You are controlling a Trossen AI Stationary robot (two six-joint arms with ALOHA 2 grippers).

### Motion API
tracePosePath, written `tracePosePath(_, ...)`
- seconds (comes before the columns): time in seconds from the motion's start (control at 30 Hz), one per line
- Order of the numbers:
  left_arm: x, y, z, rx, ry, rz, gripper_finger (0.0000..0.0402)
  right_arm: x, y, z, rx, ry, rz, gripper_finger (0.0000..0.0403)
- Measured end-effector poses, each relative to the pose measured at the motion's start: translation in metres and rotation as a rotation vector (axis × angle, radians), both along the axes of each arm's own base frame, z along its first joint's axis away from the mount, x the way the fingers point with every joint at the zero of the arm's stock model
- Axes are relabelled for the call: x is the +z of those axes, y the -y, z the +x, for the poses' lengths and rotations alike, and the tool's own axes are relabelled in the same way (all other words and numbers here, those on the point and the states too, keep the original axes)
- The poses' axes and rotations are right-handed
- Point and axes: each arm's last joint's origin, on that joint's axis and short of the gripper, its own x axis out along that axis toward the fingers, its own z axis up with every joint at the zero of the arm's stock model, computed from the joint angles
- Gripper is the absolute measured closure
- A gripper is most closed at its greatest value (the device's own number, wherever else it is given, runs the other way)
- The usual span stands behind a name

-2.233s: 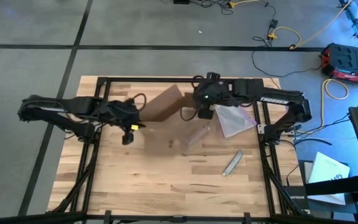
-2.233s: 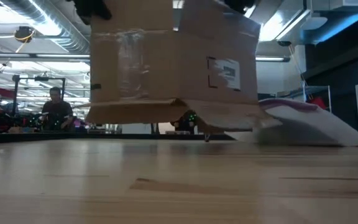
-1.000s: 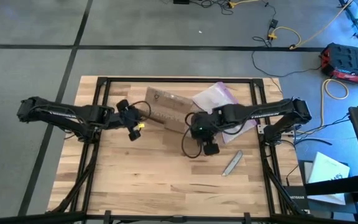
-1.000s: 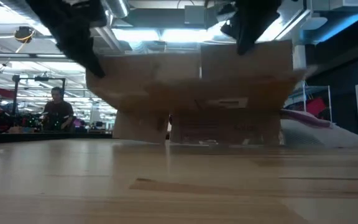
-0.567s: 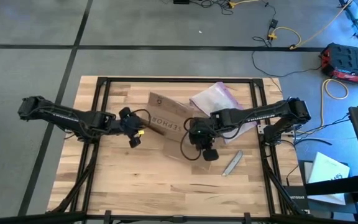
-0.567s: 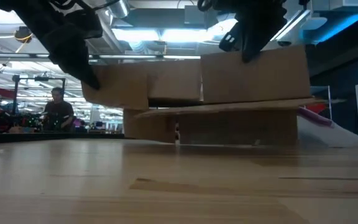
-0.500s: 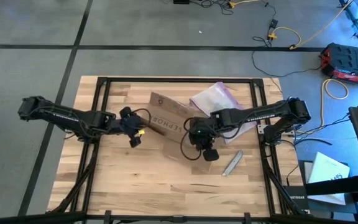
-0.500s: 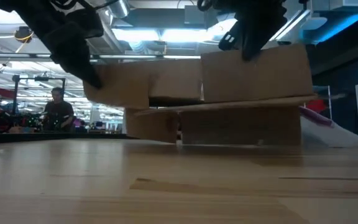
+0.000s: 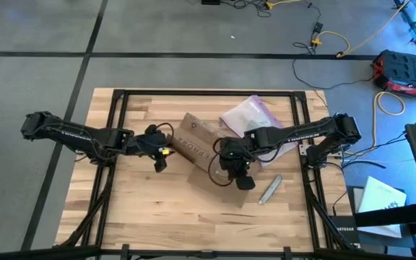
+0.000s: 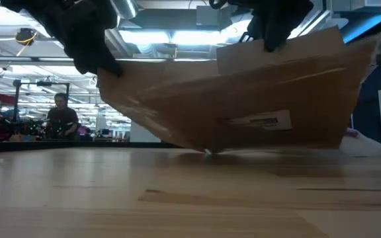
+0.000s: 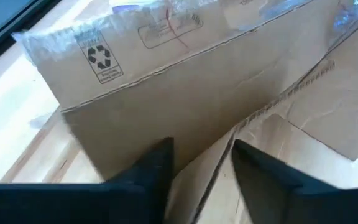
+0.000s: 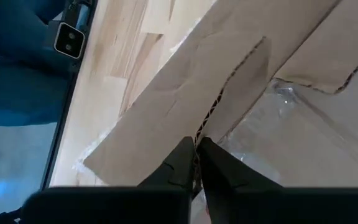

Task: Unpack boxes
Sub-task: Break down the cardboard box using a cutter until it is fully flat

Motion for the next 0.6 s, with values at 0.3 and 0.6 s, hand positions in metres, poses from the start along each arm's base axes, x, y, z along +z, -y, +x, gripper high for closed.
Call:
tracePosePath(0.3,0.0002,0.0003,0.0,0.004,0.002,-0.027,0.0059,0.0002,0.0005,0.0007,-0.006,0.008,-0.013,0.0277)
tracePosePath(0.6,-0.0006,0.0064,0.0,-0.095,-0.007,-0.15,0.0009,-0.0002,0.0036,0.0028,-0.042,0.044,-0.13,0.0135)
